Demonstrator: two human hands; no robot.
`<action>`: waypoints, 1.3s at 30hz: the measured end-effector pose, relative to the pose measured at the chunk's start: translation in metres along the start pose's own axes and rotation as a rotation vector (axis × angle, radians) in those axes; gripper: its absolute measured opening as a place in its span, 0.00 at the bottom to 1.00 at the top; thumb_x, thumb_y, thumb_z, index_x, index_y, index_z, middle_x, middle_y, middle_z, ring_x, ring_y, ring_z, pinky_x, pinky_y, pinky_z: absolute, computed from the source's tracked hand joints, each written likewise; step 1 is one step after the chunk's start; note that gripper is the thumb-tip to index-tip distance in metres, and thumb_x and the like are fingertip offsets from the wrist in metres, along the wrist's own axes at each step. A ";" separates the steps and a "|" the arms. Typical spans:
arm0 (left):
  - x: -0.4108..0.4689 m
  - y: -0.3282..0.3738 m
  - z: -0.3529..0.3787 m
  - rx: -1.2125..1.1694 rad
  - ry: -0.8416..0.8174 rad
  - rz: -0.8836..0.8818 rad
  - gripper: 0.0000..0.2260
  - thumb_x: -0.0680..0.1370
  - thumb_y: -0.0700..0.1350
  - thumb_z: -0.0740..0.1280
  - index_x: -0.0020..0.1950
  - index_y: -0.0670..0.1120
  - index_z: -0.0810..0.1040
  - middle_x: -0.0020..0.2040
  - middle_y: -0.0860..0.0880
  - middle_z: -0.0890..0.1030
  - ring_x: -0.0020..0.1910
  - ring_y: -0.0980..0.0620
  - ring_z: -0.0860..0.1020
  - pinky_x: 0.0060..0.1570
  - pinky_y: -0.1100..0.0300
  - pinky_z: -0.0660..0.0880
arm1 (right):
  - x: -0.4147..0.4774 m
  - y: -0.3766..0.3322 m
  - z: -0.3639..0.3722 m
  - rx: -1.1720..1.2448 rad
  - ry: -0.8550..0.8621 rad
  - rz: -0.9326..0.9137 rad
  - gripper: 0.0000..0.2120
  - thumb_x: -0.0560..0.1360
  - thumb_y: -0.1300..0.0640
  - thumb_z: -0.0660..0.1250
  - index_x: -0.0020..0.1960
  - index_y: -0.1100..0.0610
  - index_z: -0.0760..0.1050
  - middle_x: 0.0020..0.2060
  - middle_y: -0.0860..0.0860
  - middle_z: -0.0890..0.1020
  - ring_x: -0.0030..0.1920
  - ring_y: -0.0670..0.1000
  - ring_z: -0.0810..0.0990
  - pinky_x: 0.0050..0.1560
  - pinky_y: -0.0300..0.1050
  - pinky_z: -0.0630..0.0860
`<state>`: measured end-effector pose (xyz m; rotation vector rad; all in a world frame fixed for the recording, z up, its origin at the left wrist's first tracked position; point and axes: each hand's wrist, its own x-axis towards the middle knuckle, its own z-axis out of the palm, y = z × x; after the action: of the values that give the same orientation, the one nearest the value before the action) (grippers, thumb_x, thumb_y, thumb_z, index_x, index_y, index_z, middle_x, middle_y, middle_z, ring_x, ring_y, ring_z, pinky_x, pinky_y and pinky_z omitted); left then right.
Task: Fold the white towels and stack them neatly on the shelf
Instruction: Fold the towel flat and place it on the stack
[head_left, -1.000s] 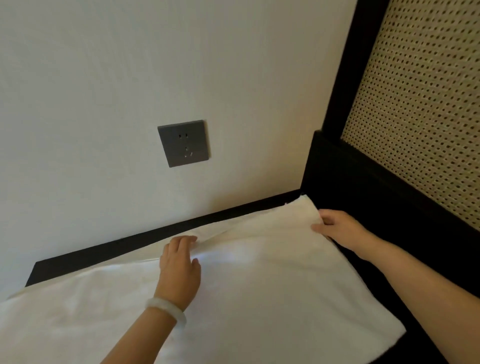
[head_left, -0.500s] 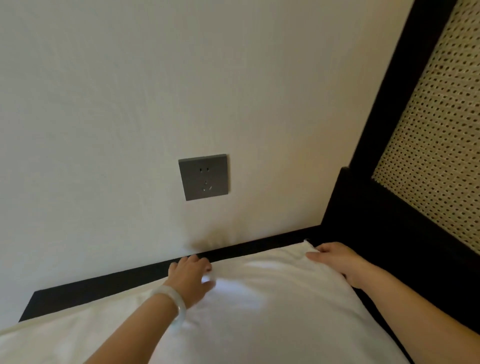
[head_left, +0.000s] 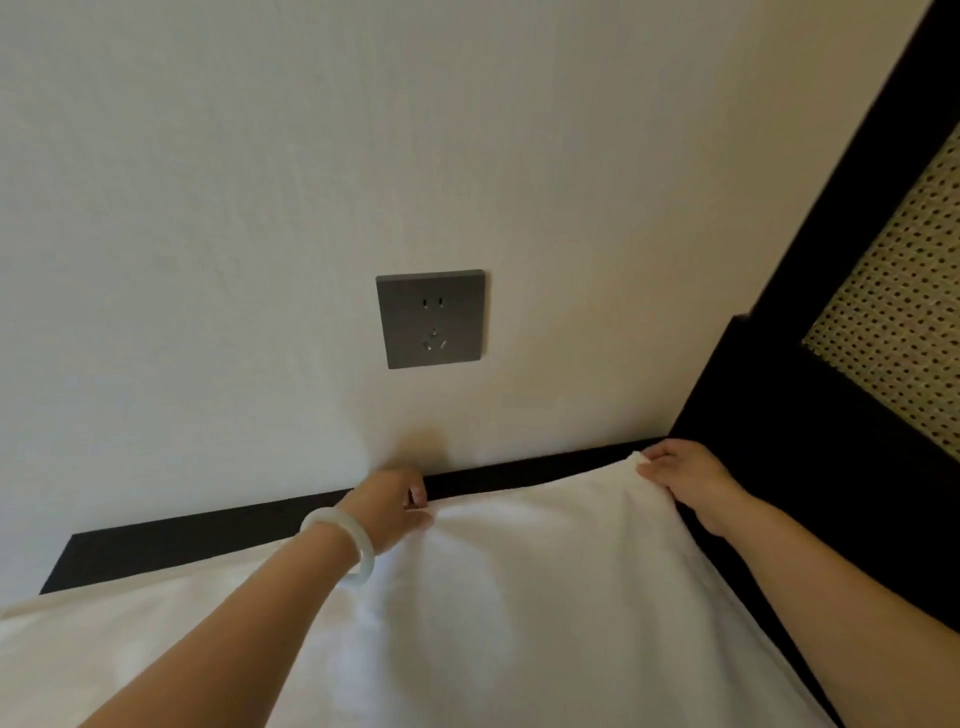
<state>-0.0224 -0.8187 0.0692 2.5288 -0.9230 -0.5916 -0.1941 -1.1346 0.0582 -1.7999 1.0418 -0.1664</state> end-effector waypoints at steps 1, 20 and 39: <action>0.001 -0.003 0.006 0.011 -0.017 -0.015 0.05 0.77 0.49 0.69 0.46 0.52 0.73 0.45 0.51 0.78 0.43 0.50 0.77 0.42 0.61 0.73 | 0.000 0.001 0.003 -0.019 0.030 -0.001 0.02 0.76 0.64 0.69 0.48 0.58 0.78 0.45 0.57 0.82 0.47 0.55 0.79 0.47 0.46 0.75; 0.011 -0.023 -0.010 0.200 -0.134 0.180 0.15 0.76 0.56 0.68 0.36 0.55 0.66 0.39 0.55 0.72 0.41 0.51 0.70 0.40 0.59 0.63 | 0.000 -0.043 -0.024 -0.257 -0.059 -0.053 0.13 0.75 0.58 0.73 0.36 0.61 0.74 0.34 0.54 0.76 0.38 0.52 0.74 0.36 0.43 0.63; -0.020 0.009 0.058 0.454 0.515 0.288 0.16 0.76 0.50 0.60 0.55 0.42 0.79 0.53 0.43 0.79 0.52 0.40 0.78 0.55 0.47 0.70 | -0.069 0.011 0.043 -0.549 0.180 -0.636 0.23 0.81 0.54 0.62 0.74 0.57 0.66 0.74 0.51 0.66 0.74 0.52 0.64 0.74 0.43 0.58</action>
<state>-0.0701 -0.8231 0.0302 2.6392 -1.2814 0.3863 -0.2196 -1.0573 0.0513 -2.6230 0.6276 -0.4700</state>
